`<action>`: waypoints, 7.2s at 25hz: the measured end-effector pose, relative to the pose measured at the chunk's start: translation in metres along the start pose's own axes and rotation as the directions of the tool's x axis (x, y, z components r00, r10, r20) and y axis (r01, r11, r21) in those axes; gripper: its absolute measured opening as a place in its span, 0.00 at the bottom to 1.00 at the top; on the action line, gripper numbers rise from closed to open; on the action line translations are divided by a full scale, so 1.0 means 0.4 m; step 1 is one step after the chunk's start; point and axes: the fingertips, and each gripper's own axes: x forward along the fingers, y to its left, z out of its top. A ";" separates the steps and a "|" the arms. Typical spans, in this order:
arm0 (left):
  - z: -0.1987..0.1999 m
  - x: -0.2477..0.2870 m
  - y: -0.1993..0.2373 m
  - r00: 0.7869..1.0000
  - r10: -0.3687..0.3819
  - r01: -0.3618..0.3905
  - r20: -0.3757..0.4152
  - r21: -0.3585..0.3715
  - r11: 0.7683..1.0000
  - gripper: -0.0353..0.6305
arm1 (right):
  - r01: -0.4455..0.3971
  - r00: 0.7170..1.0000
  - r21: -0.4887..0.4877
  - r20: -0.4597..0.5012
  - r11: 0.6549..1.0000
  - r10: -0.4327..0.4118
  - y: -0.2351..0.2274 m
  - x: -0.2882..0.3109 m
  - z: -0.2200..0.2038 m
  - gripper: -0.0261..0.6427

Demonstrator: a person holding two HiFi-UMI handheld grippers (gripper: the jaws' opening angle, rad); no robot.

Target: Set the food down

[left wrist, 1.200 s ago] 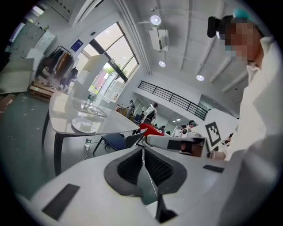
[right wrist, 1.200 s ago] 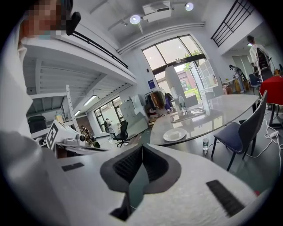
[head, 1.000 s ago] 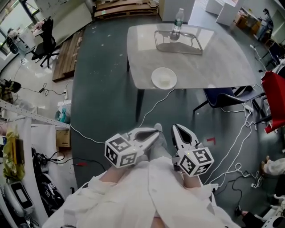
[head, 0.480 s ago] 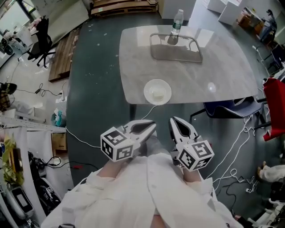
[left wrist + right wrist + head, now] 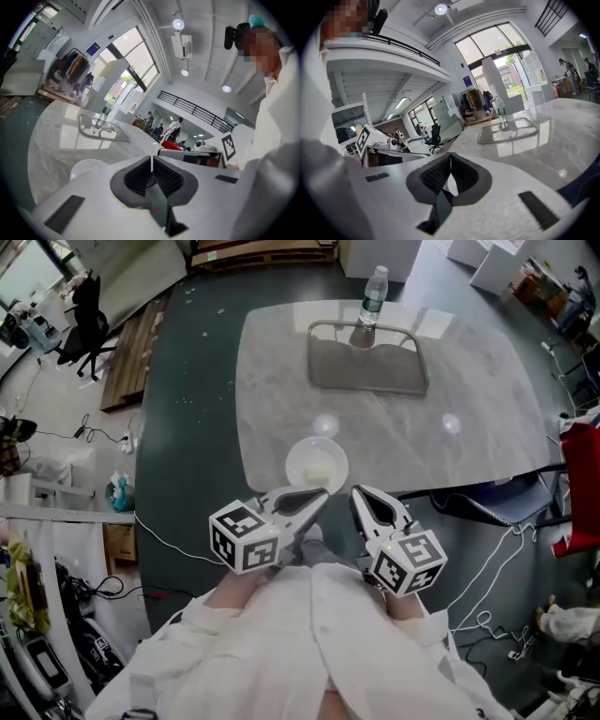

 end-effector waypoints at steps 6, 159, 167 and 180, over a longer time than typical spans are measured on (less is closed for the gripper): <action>0.033 0.079 0.049 1.000 0.019 -0.020 -0.011 -0.018 1.000 0.09 | -0.045 0.998 -0.010 -0.045 0.999 0.045 -0.064 0.057 0.025 0.04; -0.220 0.008 0.406 0.906 0.278 -0.334 -0.318 -0.135 0.933 0.18 | 0.254 0.927 0.290 -0.345 0.923 -0.146 -0.184 0.201 -0.313 0.12; -0.145 -0.005 0.395 0.935 0.226 -0.258 -0.272 -0.087 0.962 0.18 | 0.279 0.937 0.262 -0.283 0.924 -0.203 -0.155 0.193 -0.244 0.12; -0.099 0.005 0.381 0.951 0.164 -0.172 -0.262 -0.010 0.985 0.18 | 0.322 0.939 0.275 -0.214 0.906 -0.269 -0.146 0.174 -0.213 0.12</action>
